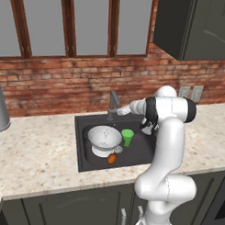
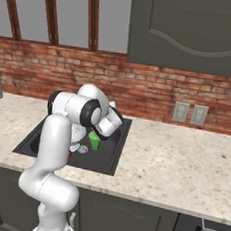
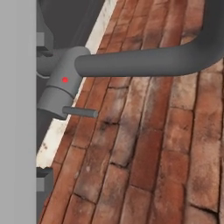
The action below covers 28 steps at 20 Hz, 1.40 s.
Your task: Pick the cup and colander and place them in the sink. Then turn on the water.
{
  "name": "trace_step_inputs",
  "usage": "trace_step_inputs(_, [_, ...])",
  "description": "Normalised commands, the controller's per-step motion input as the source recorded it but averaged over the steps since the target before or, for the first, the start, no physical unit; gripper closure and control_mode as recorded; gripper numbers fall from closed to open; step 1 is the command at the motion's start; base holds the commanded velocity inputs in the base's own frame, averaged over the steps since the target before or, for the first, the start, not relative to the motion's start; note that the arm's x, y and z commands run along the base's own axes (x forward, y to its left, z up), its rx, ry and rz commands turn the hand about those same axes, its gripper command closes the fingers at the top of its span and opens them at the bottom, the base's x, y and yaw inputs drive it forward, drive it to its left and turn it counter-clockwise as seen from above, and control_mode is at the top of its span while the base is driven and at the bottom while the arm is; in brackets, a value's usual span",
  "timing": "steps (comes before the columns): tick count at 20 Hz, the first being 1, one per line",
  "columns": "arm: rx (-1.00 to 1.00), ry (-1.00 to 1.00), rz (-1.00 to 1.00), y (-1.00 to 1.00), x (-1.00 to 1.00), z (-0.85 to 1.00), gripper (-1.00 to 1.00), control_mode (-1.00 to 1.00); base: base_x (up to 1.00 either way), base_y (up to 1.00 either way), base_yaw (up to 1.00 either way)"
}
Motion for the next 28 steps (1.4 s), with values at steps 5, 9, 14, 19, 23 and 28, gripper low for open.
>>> trace_step_inputs(5, [0.04, 0.0, 0.04, -0.04, 0.08, -0.04, -1.0, -1.0, 0.0, 0.0, 0.0])
trace_step_inputs(9, [0.04, 0.0, 0.04, -0.05, 0.08, -0.06, -1.0, -1.0, 0.0, 0.0, 0.0])
trace_step_inputs(14, [0.04, 0.0, 0.04, -0.07, 0.05, -0.02, -1.0, -1.0, 0.0, 0.0, 0.0])
trace_step_inputs(19, [0.04, 0.0, 0.03, -0.08, 0.02, -0.03, -1.0, -1.0, 0.0, 0.0, 0.0])
trace_step_inputs(23, [0.04, 0.0, 0.03, -0.07, 0.04, -0.03, -1.0, -1.0, 0.0, 0.0, 0.0])
trace_step_inputs(28, [0.04, 0.0, 0.03, -0.08, 0.06, -0.03, -1.0, -1.0, 0.0, 0.0, 0.0])
